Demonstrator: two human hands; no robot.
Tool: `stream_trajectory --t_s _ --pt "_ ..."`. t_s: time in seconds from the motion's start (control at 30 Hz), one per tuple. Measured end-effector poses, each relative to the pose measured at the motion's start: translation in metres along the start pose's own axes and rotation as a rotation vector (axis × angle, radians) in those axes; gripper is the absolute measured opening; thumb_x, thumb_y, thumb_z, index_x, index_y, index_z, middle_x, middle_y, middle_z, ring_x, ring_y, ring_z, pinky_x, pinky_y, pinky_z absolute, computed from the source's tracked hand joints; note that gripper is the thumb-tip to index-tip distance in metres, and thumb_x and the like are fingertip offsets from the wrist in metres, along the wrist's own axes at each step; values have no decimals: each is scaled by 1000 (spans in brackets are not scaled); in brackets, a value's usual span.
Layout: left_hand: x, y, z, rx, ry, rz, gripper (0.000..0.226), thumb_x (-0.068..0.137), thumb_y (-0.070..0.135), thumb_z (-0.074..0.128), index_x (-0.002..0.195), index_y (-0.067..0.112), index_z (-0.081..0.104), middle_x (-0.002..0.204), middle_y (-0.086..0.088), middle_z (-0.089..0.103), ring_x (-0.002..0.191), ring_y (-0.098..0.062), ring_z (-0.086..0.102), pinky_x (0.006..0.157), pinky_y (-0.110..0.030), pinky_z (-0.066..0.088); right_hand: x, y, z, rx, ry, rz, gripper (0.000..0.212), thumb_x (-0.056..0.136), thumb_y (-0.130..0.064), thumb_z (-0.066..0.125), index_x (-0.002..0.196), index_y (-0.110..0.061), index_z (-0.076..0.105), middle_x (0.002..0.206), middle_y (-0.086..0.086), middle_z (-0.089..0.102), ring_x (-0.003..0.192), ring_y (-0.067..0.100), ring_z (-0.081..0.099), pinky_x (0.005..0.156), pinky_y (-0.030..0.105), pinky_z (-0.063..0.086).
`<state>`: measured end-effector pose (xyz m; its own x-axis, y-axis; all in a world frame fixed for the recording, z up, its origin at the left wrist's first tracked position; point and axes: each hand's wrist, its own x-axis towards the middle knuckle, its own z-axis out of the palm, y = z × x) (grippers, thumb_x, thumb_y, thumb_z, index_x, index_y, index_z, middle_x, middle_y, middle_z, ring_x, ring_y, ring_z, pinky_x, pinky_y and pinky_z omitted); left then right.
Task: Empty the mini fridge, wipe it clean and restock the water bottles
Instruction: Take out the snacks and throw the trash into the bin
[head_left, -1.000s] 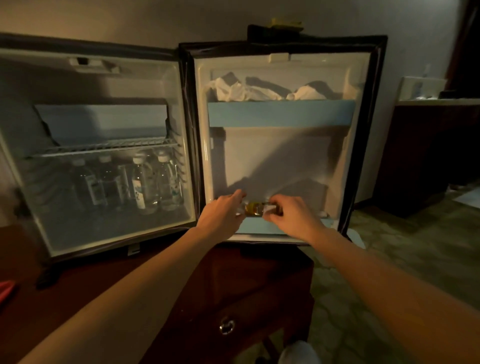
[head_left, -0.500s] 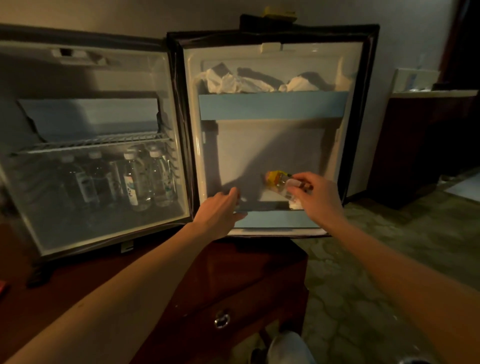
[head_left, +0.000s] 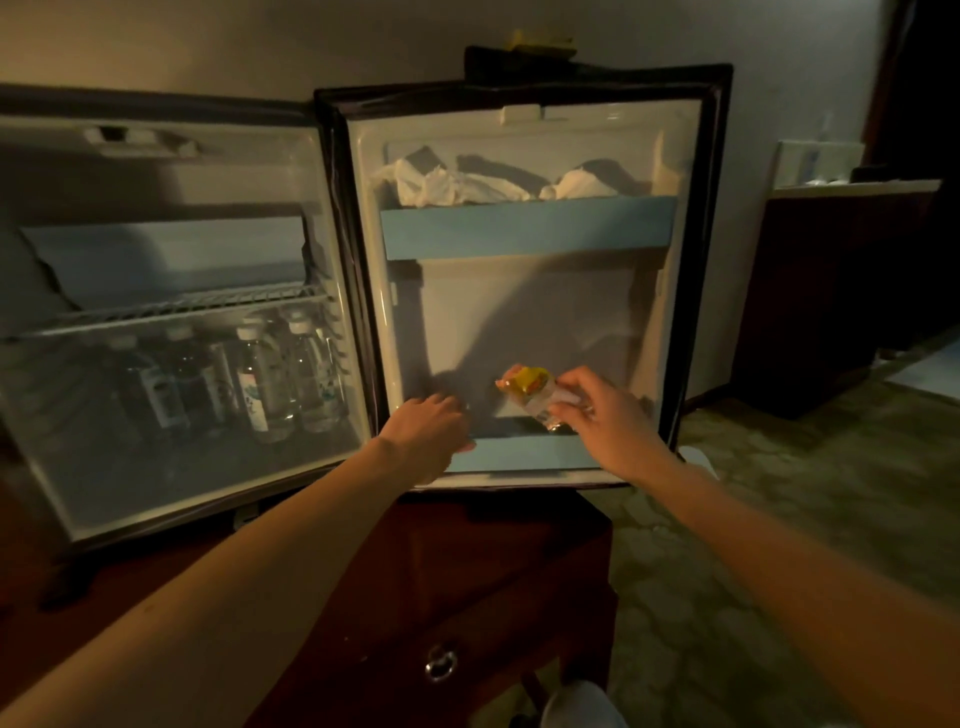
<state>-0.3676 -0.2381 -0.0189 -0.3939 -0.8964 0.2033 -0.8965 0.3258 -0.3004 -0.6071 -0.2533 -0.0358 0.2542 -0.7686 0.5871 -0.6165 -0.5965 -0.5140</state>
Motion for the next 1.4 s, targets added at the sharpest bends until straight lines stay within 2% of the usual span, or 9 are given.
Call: stream_trajectory --t_s 0.1,0.23,0.33,0.43,0.57,0.77,1.03,1.2,1.4 --pt "1 -3 -6 -61 -41 -2 23 101 31 51 116 15 60 118 -1 61 112 -19 57 89 -33 45 11 -9 10 -83 131 -146 24 83 -22 75 101 -9 66 116 0 57 101 10 51 88 20 36" --pt "1 -7 -16 -204 35 -58 5 98 17 57 100 15 61 101 -4 67 86 -19 62 74 -32 49 20 -21 15 -59 195 -206 24 79 -21 78 96 -7 67 106 4 61 94 5 49 84 4 29" --pt "-4 -5 -24 -261 102 -68 11 100 26 54 99 16 58 103 -3 64 89 -22 61 78 -38 51 18 -24 12 -10 164 -178 23 81 -23 77 96 -9 67 97 2 63 89 14 56 76 17 37" --pt "-10 -1 -31 -267 184 -36 13 103 30 47 96 19 49 95 2 57 84 -19 57 73 -33 46 10 -27 4 1 196 -179 22 80 -26 78 92 -11 67 89 0 66 82 16 61 71 25 43" --pt "-21 3 -45 -220 318 24 9 104 24 44 103 16 47 90 2 53 80 -18 55 70 -28 36 -8 -35 -15 1 224 -123 18 84 -32 73 89 -17 64 81 -10 64 75 6 61 67 19 46" --pt "-43 19 -62 -300 425 71 16 100 12 51 115 16 55 107 -2 65 84 -17 59 73 -34 53 -52 -37 -48 -7 268 -54 21 83 -32 74 89 -15 64 79 -12 63 71 -2 61 59 7 44" --pt "-43 108 -34 -381 272 117 21 104 24 39 115 23 56 124 -1 62 111 -28 59 84 -42 48 -150 10 -74 -35 282 144 18 82 -39 73 80 -27 60 70 -16 60 69 -3 58 57 8 38" --pt "-18 185 -8 -431 179 240 18 103 25 39 110 23 55 115 0 62 104 -25 59 81 -41 47 -210 67 -88 -33 238 344 19 82 -40 72 91 -24 65 86 -9 65 78 2 60 66 15 46" --pt "28 286 41 -493 72 362 16 102 26 42 104 22 57 102 3 62 94 -23 59 76 -45 50 -293 140 -106 3 318 581 15 85 -36 73 84 -25 64 77 -13 65 72 -2 61 62 10 45"
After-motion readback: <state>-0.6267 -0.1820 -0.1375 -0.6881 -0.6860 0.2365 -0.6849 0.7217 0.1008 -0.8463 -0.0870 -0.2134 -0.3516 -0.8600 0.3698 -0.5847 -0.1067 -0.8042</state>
